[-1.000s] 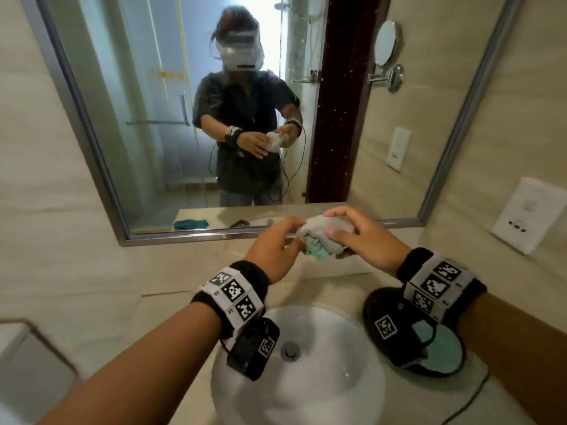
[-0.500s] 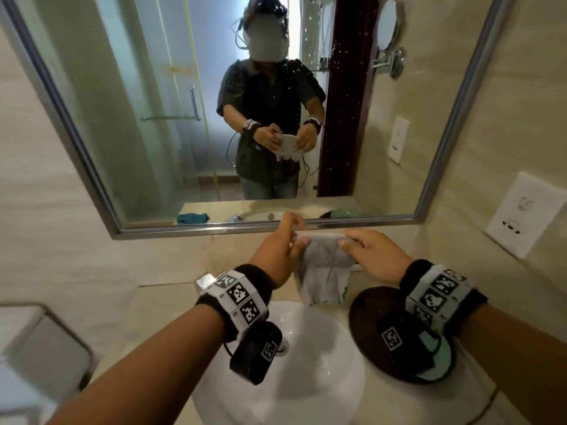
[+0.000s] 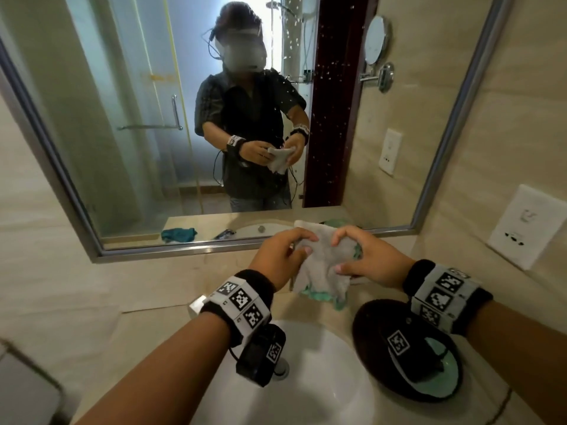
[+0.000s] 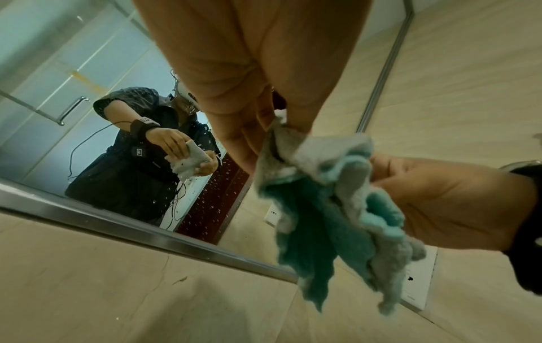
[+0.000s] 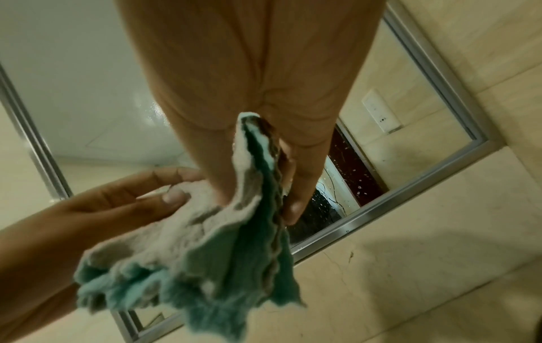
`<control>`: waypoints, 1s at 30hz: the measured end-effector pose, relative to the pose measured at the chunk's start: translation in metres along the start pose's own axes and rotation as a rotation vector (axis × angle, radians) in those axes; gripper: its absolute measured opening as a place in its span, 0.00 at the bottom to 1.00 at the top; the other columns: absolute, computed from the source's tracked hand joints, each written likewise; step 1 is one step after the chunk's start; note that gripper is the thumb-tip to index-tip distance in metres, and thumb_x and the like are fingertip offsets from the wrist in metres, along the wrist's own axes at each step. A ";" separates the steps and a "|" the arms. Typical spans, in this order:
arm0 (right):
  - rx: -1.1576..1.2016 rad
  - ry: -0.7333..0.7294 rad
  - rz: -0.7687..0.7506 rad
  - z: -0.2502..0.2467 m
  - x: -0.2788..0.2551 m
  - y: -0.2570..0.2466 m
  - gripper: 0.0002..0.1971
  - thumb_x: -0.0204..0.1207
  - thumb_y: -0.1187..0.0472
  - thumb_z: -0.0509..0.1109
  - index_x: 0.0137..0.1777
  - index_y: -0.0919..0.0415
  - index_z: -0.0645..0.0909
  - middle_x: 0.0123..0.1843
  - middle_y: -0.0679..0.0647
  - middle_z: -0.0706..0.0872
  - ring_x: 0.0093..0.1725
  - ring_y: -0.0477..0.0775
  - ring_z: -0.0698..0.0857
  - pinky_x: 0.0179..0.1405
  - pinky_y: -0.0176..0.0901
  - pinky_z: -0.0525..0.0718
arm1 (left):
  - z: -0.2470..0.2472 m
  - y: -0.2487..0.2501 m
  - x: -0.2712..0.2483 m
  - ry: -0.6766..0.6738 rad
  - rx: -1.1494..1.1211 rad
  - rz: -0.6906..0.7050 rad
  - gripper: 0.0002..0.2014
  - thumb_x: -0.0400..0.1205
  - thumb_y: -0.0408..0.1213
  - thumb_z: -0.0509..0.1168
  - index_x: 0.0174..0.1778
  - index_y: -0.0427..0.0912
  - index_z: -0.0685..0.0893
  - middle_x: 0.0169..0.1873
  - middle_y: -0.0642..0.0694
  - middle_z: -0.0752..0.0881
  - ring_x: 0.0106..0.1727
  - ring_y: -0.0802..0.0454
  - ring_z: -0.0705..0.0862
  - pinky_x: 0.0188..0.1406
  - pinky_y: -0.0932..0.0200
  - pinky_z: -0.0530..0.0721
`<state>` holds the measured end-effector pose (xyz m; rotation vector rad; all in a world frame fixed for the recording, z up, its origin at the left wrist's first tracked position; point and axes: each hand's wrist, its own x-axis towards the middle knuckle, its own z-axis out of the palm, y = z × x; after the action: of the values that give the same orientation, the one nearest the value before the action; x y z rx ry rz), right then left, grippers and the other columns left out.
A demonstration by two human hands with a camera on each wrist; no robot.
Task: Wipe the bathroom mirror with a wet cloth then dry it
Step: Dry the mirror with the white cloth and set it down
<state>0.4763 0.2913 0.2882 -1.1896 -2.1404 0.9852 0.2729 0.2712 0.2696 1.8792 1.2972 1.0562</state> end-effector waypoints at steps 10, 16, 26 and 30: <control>-0.264 0.066 0.099 -0.007 0.021 -0.002 0.35 0.63 0.64 0.81 0.69 0.48 0.72 0.64 0.47 0.63 0.61 0.46 0.69 0.62 0.33 0.67 | -0.009 0.001 0.011 -0.037 0.175 -0.087 0.36 0.72 0.32 0.75 0.75 0.54 0.69 0.67 0.51 0.75 0.61 0.55 0.77 0.56 0.60 0.82; -0.325 0.106 -0.087 -0.028 0.032 -0.005 0.16 0.70 0.66 0.76 0.57 0.53 0.85 0.59 0.52 0.76 0.57 0.49 0.75 0.65 0.41 0.73 | -0.016 0.014 0.021 0.091 0.454 0.003 0.17 0.75 0.37 0.73 0.59 0.51 0.80 0.52 0.53 0.76 0.56 0.53 0.77 0.55 0.61 0.73; -0.168 0.204 -0.224 -0.053 0.047 -0.005 0.09 0.73 0.58 0.73 0.50 0.46 0.79 0.46 0.46 0.84 0.47 0.48 0.83 0.50 0.54 0.84 | -0.012 0.039 0.034 0.061 0.517 -0.007 0.26 0.72 0.46 0.75 0.64 0.54 0.72 0.50 0.56 0.79 0.49 0.57 0.77 0.46 0.59 0.78; -0.091 0.114 -0.198 -0.060 0.044 -0.007 0.10 0.74 0.55 0.73 0.53 0.49 0.78 0.48 0.49 0.85 0.48 0.51 0.85 0.53 0.59 0.84 | -0.019 0.043 0.038 0.105 0.627 0.018 0.19 0.77 0.42 0.71 0.63 0.49 0.77 0.52 0.52 0.78 0.53 0.54 0.76 0.52 0.56 0.78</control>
<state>0.4931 0.3480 0.3338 -1.0253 -2.1822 0.7240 0.2828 0.2936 0.3243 2.3029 1.8298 0.8182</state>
